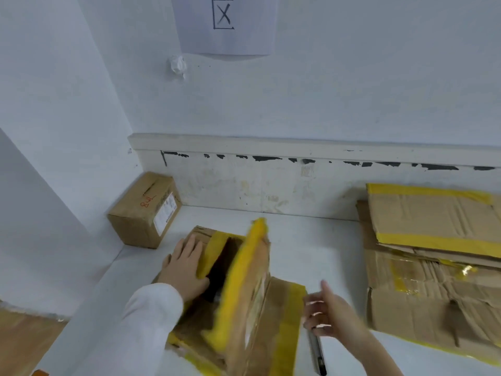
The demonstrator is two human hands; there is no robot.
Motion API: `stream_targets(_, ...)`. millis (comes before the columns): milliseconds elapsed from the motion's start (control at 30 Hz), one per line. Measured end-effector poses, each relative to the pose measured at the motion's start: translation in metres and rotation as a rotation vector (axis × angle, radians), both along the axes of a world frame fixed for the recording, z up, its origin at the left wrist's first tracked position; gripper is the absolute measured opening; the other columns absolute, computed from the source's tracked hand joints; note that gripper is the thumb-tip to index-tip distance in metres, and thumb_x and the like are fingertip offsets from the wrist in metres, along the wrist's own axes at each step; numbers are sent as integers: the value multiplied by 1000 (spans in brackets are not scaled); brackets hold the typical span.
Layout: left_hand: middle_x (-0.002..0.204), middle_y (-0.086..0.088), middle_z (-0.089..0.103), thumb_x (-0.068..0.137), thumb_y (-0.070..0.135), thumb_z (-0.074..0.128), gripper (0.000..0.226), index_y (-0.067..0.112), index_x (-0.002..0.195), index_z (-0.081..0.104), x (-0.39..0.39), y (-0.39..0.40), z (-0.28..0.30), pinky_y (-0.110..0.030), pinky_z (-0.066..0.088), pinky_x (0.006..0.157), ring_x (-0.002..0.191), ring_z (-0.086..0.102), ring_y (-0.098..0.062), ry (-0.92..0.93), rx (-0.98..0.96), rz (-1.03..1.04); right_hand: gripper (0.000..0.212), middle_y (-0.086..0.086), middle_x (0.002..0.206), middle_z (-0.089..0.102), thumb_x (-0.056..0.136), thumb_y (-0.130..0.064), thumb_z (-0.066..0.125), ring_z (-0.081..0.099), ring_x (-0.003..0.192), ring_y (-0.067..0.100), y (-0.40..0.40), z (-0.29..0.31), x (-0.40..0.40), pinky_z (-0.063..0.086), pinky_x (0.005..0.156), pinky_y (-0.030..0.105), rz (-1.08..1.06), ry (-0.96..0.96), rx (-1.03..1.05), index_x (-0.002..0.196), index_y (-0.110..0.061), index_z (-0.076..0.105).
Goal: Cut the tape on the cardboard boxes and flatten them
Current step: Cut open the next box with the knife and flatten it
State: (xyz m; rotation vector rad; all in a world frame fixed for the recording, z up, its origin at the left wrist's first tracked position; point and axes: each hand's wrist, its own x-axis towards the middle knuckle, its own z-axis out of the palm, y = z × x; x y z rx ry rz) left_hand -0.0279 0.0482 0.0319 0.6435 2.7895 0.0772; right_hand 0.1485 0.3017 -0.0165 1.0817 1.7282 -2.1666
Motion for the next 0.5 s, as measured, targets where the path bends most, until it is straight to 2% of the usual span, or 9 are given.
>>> stream_targets(33,156,2,-19,94,33,47,77,20,150,-4,-2,-2,-1,-40,6,118,145,-14,-19,18,-22,-28,45,11,74,65,99,-40,42,62,61,22,0,-13,0,50,53,28,-16,-102,214,97,0,59)
stream_targets(100,156,3,-19,98,31,42,70,21,150,-5,-6,-7,-2,-38,6,118,144,-14,-17,37,-20,-72,35,8,86,62,96,-37,47,62,78,24,-5,-34,-1,52,70,33,86,-287,612,99,-3,53)
stream_targets(167,156,4,-19,99,33,42,69,22,150,-4,-8,-12,-3,-35,4,118,144,-15,-16,38,0,-105,41,5,107,57,94,-48,47,59,101,24,-15,-42,-3,46,80,31,235,-434,796,109,-9,46)
stream_targets(267,155,4,-20,99,32,42,70,22,149,-5,-9,-19,-4,-32,1,117,144,-17,-15,46,5,-152,40,2,121,52,95,-46,45,53,113,20,-23,-43,-11,44,83,29,338,-516,905,118,-13,43)
stream_targets(433,155,6,-21,98,30,43,69,25,150,-2,-16,-29,-6,-29,-3,116,143,-18,-13,53,30,-253,45,4,119,50,94,-50,47,50,114,20,-25,-51,-16,43,88,30,408,-518,898,119,-12,48)
stream_targets(500,155,5,-22,99,28,42,67,25,150,-2,-19,-33,-6,-28,-4,115,143,-19,-13,55,27,-276,39,5,111,52,93,-47,49,53,112,22,-27,-53,-15,42,84,29,422,-516,841,113,-13,51)
